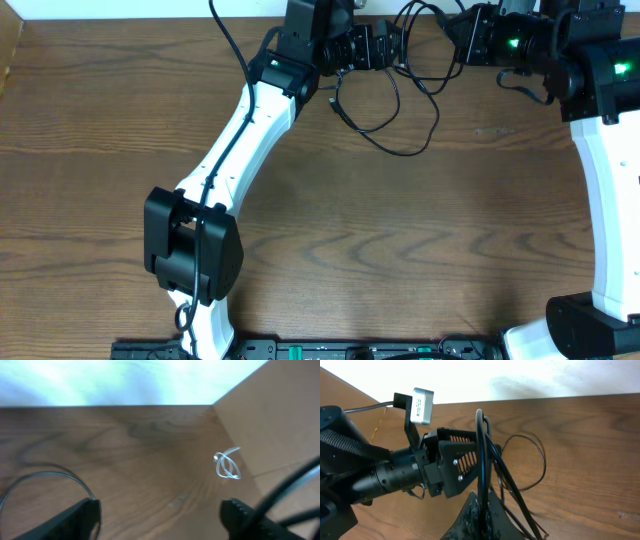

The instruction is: Untangle cables

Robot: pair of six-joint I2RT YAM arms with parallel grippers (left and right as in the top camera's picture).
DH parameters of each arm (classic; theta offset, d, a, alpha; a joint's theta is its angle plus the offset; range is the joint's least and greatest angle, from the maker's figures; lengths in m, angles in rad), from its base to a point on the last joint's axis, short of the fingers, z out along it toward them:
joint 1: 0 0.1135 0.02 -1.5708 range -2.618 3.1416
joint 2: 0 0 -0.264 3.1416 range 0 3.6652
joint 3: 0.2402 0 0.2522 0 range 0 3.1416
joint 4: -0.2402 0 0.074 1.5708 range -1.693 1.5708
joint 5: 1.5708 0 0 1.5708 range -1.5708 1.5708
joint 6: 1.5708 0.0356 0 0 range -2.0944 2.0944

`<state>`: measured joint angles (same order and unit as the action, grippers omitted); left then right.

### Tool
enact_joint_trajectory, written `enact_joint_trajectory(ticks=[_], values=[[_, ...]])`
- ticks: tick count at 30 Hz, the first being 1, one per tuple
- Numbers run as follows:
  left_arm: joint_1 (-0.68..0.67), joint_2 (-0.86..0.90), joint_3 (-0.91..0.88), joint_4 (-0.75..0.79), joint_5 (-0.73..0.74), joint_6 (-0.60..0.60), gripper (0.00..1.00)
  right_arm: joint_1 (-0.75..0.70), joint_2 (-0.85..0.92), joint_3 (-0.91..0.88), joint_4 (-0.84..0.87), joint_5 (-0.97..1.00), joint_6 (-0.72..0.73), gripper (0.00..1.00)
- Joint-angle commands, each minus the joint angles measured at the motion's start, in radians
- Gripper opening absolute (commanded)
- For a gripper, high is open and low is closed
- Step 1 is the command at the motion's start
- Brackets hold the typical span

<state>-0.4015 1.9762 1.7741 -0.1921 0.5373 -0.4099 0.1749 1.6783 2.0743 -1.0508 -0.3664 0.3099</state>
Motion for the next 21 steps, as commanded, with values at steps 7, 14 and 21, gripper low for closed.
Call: enact_joint_trajectory(ticks=[7, 14, 21], values=[[0.002, 0.048, 0.002, -0.006, -0.436, -0.104, 0.08, -0.004, 0.000, -0.002, -0.010, 0.000, -0.061, 0.01], [0.051, -0.046, 0.002, -0.070, -0.479, -0.032, 0.08, -0.056, 0.010, -0.007, -0.061, 0.258, -0.033, 0.01], [0.057, -0.201, 0.002, -0.167, -0.478, 0.035, 0.08, -0.111, 0.058, -0.080, -0.061, 0.282, -0.032, 0.01]])
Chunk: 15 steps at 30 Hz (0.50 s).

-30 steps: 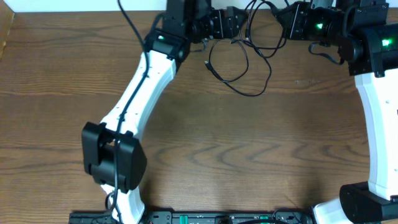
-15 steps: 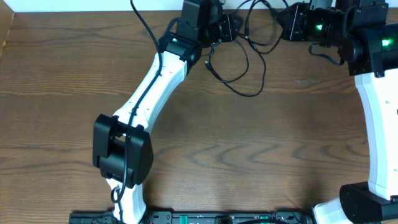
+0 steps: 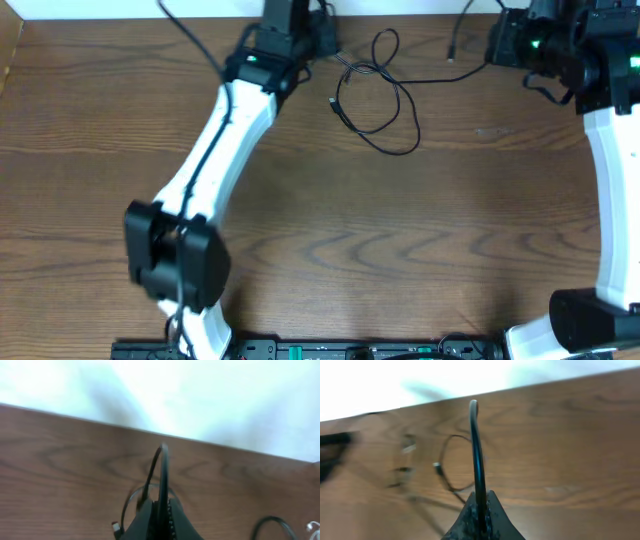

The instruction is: Untangle cables

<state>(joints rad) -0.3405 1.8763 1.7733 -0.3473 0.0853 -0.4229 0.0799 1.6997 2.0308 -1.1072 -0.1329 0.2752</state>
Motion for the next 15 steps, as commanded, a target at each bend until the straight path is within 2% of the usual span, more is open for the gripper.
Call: enact_joint_trajectory(ticks=[1, 9, 12, 15], values=[[-0.004, -0.122, 0.003, -0.022, -0.026, 0.048, 0.08, -0.020, 0.047, -0.049, -0.006, 0.049, 0.010, 0.01], [-0.004, -0.278, 0.003, -0.036, 0.011, 0.047, 0.08, -0.008, 0.135, -0.162, -0.013, 0.032, 0.008, 0.02], [-0.004, -0.318, 0.003, -0.033, 0.050, 0.044, 0.08, -0.004, 0.148, -0.188, -0.010, -0.031, -0.016, 0.23], [-0.004, -0.342, 0.003, -0.033, 0.064, 0.031, 0.06, -0.001, 0.152, -0.189, 0.006, -0.148, -0.100, 0.44]])
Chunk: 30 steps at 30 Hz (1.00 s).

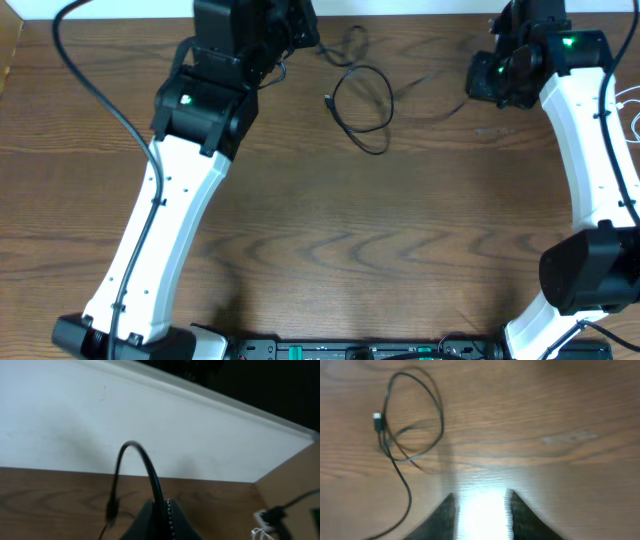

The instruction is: Untangle cables

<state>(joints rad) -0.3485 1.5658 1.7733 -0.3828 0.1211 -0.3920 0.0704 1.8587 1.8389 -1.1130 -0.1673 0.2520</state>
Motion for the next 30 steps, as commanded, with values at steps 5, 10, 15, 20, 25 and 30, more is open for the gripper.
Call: enact_joint_trajectory(ticks=[5, 10, 15, 20, 25, 30], values=[[0.004, -0.047, 0.003, 0.027, 0.048, -0.066, 0.08, 0.012, -0.009, 0.005, 0.064, -0.462, -0.271, 0.72], [0.004, -0.047, 0.003, 0.103, 0.157, -0.103, 0.08, 0.042, -0.009, 0.005, 0.105, -0.698, -0.384, 0.75], [0.004, -0.047, 0.003, 0.184, 0.159, -0.161, 0.07, 0.102, -0.009, 0.005, 0.147, -0.707, -0.389, 0.74], [0.004, -0.047, 0.003, 0.244, 0.159, -0.198, 0.08, 0.147, -0.009, 0.005, 0.199, -0.707, -0.388, 0.74], [0.004, -0.047, 0.003, 0.270, 0.159, -0.233, 0.07, 0.155, -0.009, 0.005, 0.241, -0.752, -0.388, 0.74], [0.004, -0.047, 0.003, 0.288, 0.140, -0.235, 0.07, 0.147, -0.009, 0.005, 0.313, -0.866, -0.408, 0.74]])
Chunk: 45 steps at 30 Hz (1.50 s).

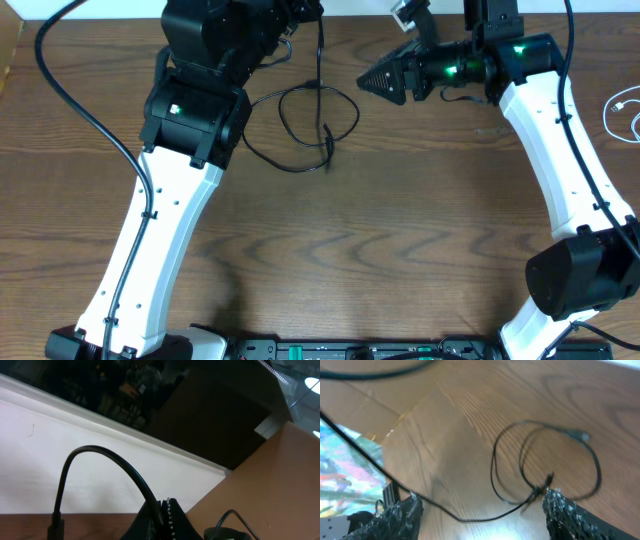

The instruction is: Untangle cables

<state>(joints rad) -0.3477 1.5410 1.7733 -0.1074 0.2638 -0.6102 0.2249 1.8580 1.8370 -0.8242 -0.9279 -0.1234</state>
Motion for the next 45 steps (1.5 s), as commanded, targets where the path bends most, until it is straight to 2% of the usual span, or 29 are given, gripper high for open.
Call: enact_joint_trajectory(ticks=[1, 8, 11, 15, 25, 30, 36, 38, 42, 45], values=[[0.003, -0.022, 0.003, 0.012, -0.003, -0.016, 0.08, -0.011, -0.008, 0.007, 0.048, -0.130, -0.032, 0.74], [0.003, -0.022, 0.003, 0.020, -0.003, -0.032, 0.08, -0.011, -0.008, 0.007, 0.206, -0.307, -0.031, 0.73], [0.003, -0.022, 0.003, 0.035, -0.003, -0.037, 0.08, 0.030, -0.008, 0.006, 0.224, -0.299, -0.031, 0.71], [0.003, -0.021, 0.003, 0.034, -0.014, -0.065, 0.08, 0.100, -0.008, 0.006, 0.264, -0.171, -0.011, 0.61], [0.003, -0.021, 0.003, -0.019, -0.040, -0.065, 0.08, 0.167, -0.008, 0.006, 0.486, -0.037, 0.192, 0.60], [0.003, -0.021, 0.003, -0.022, -0.040, -0.070, 0.08, 0.181, -0.006, 0.006, 0.503, 0.155, 0.297, 0.55], [-0.007, -0.021, 0.003, -0.022, -0.040, -0.076, 0.08, 0.239, -0.006, 0.006, 0.519, 0.366, 0.303, 0.53], [-0.011, -0.021, 0.003, -0.024, -0.040, -0.076, 0.08, 0.256, -0.006, 0.006, 0.523, 0.413, 0.303, 0.47], [-0.011, -0.021, 0.003, -0.041, -0.042, -0.055, 0.08, 0.263, -0.006, 0.006, 0.510, 0.485, 0.303, 0.12], [-0.008, -0.021, 0.003, -0.093, -0.108, -0.042, 0.08, 0.245, -0.009, 0.006, 0.487, 0.511, 0.327, 0.01]])
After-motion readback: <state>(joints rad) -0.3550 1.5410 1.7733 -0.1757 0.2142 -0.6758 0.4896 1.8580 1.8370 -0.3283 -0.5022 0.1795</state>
